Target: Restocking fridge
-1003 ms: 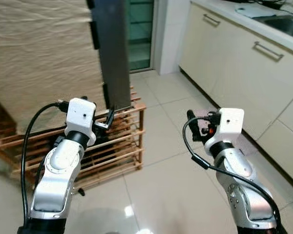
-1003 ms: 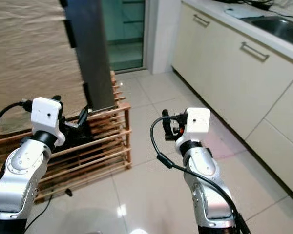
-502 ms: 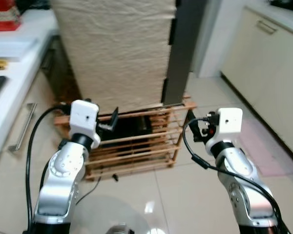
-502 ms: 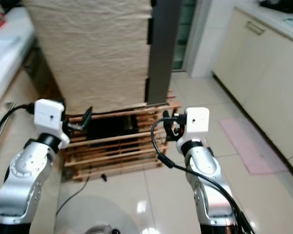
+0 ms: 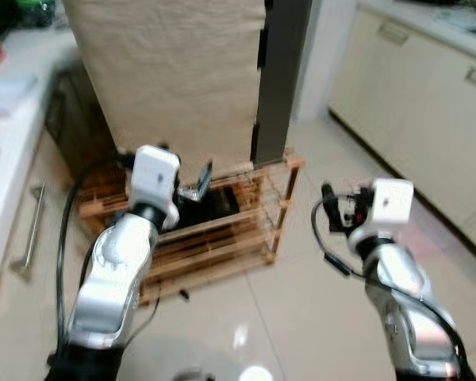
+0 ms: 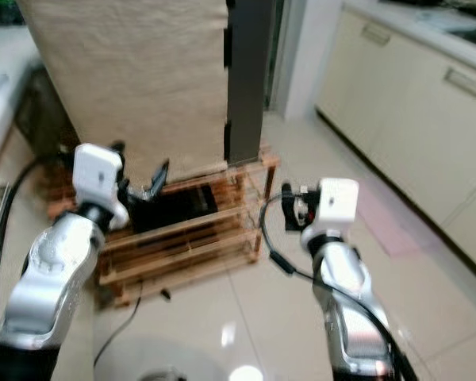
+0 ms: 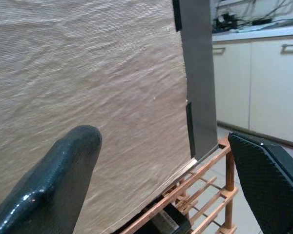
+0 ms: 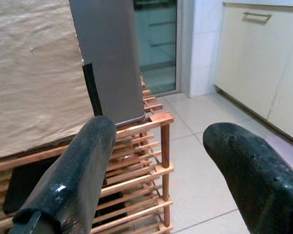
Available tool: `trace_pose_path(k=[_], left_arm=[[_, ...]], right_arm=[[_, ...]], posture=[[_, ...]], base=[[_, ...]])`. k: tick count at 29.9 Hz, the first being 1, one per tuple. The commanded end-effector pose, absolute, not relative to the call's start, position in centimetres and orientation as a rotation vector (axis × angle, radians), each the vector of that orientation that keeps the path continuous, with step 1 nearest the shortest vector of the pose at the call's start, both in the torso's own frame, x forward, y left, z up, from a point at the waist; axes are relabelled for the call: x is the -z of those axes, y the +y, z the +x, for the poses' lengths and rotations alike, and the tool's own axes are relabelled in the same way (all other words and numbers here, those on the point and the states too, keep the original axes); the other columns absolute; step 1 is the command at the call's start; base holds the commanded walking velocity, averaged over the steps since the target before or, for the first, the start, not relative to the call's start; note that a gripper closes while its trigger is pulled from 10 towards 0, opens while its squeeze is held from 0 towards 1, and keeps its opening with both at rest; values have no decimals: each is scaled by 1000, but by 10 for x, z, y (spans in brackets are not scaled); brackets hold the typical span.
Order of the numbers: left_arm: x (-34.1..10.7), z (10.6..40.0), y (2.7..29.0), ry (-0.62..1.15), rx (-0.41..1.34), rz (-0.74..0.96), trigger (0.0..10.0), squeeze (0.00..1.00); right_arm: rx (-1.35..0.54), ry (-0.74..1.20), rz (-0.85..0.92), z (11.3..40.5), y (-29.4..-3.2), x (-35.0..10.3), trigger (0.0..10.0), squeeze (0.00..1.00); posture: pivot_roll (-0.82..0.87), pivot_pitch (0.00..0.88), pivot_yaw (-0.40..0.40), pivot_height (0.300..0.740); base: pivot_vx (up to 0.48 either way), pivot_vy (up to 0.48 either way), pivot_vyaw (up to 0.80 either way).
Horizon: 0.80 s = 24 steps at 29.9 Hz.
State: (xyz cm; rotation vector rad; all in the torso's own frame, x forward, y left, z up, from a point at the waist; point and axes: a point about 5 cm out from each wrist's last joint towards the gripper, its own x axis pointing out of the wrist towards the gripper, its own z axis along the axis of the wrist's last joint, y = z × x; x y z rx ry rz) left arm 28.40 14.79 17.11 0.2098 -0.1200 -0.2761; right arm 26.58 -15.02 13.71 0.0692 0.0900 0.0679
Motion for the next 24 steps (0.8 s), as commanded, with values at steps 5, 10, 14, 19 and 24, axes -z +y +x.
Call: trace_pose_path(k=[5, 10, 14, 19, 24], left_arm=[[-175, 284, 140, -144, 317, 228, 10000, 0], [-172, 283, 139, -134, 298, 182, 10000, 0], [-174, 280, 140, -146, 281, 143, 10000, 0], [-172, 278, 143, -140, 271, 141, 10000, 0], [-174, 277, 146, -148, 266, 123, 10000, 0]], right_arm=[[-46, 70, 66, 263, -154, -142, 10000, 0], [-49, 69, 65, 262, -154, -142, 10000, 0], [-55, 67, 61, 262, -155, -144, 10000, 0], [-92, 53, 31, 265, -153, -148, 10000, 0], [-156, 41, -10, 266, -146, -153, 10000, 0]], posture=[[-3, 4, 14, 740], [-4, 6, 2, 740], [-3, 4, -1, 740], [4, 0, -13, 740], [4, 0, -16, 740]], base=[[0, 70, -480], [0, -288, 0], [0, 0, 0], [0, 0, 0], [106, 0, 320]])
